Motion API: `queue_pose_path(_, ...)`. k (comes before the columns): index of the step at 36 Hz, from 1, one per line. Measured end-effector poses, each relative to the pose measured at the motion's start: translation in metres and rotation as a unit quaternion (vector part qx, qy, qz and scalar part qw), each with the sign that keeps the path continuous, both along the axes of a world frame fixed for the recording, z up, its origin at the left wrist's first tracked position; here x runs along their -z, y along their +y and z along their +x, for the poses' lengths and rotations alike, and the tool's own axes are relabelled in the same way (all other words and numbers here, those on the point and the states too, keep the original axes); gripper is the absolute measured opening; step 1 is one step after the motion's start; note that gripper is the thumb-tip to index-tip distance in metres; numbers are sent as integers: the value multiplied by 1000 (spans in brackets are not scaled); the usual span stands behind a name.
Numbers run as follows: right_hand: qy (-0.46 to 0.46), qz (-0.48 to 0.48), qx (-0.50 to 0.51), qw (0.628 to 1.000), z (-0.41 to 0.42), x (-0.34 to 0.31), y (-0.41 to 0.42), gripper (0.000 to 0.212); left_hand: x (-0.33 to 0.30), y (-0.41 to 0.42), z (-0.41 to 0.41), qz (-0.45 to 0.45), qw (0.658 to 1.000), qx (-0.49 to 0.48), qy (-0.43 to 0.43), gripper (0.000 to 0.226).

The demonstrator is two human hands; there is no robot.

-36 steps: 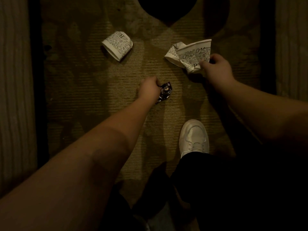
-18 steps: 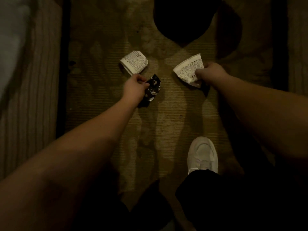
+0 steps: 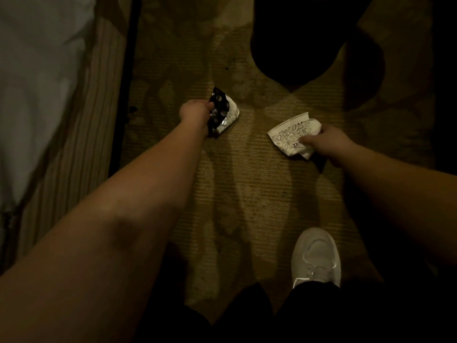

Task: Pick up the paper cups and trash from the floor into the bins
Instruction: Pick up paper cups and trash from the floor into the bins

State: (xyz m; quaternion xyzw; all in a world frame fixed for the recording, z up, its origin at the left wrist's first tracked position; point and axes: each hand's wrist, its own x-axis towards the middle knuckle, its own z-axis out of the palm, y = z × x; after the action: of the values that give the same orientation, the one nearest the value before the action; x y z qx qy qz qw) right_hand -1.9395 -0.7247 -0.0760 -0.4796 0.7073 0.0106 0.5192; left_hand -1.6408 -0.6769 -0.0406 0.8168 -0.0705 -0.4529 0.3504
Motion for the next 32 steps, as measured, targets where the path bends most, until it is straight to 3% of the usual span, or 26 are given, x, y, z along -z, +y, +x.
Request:
queue_pose_path(8, -22, -14, -9, 1000, -1, 2, 3, 60, 8, 5, -12, 28, 994, 76, -76, 10)
queue_pose_path(21, -70, -10, 27, 997, -2, -2, 8, 64, 9, 4, -15, -1, 985, 76, -155, 14)
queue_pose_path(32, -145, -32, 41, 988, 2, -47, 12, 47, -29, 7, -26, -79, 996, -25, -11, 33)
